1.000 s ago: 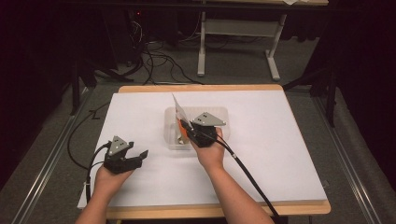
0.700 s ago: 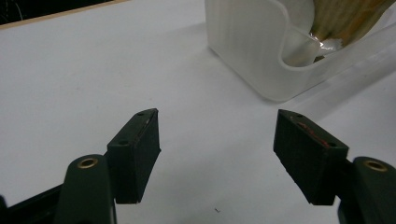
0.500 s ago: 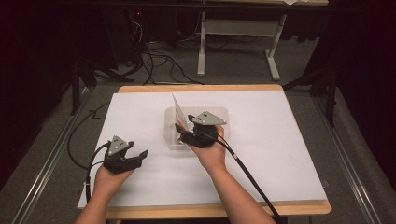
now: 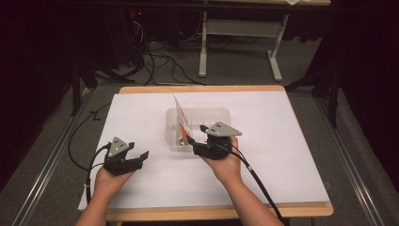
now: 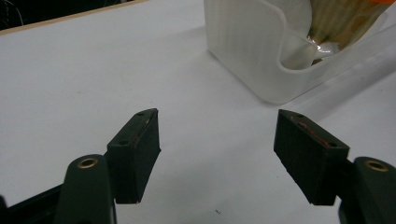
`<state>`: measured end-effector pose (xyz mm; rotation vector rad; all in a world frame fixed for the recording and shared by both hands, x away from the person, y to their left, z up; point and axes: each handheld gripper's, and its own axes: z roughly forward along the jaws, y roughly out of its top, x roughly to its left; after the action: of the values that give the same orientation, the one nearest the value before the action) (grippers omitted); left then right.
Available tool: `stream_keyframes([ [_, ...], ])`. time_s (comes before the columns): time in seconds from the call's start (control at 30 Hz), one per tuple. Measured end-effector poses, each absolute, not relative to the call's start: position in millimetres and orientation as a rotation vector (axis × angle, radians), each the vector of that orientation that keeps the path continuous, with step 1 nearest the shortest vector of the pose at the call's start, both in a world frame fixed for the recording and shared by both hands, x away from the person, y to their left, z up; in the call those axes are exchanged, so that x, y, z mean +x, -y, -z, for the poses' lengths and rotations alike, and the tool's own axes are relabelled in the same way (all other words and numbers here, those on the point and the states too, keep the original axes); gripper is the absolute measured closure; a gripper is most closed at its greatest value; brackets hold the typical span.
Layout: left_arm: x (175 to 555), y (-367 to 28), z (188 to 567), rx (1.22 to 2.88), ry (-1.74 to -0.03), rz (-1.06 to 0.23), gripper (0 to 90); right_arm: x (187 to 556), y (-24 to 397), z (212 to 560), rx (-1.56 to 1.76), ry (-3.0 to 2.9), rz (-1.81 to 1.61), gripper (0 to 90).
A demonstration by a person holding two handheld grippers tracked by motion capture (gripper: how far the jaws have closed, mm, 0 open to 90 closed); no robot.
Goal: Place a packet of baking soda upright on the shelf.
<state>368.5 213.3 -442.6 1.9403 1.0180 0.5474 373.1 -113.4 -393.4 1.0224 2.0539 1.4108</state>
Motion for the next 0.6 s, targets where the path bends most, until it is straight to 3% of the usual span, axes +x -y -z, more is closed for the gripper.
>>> stream_keyframes([
  [0.27, 367.9, -214.3, 442.5, 1.938, -1.020, -0.549, 31.7, 352.5, 143.5, 395.8, 1.029, -2.053, -1.400, 36.9],
  [0.6, 367.5, -214.5, 442.5, 1.938, -1.015, -0.549, 31.6, 319.9, 219.3, 392.3, 1.092, -1.967, -1.317, 36.9],
])
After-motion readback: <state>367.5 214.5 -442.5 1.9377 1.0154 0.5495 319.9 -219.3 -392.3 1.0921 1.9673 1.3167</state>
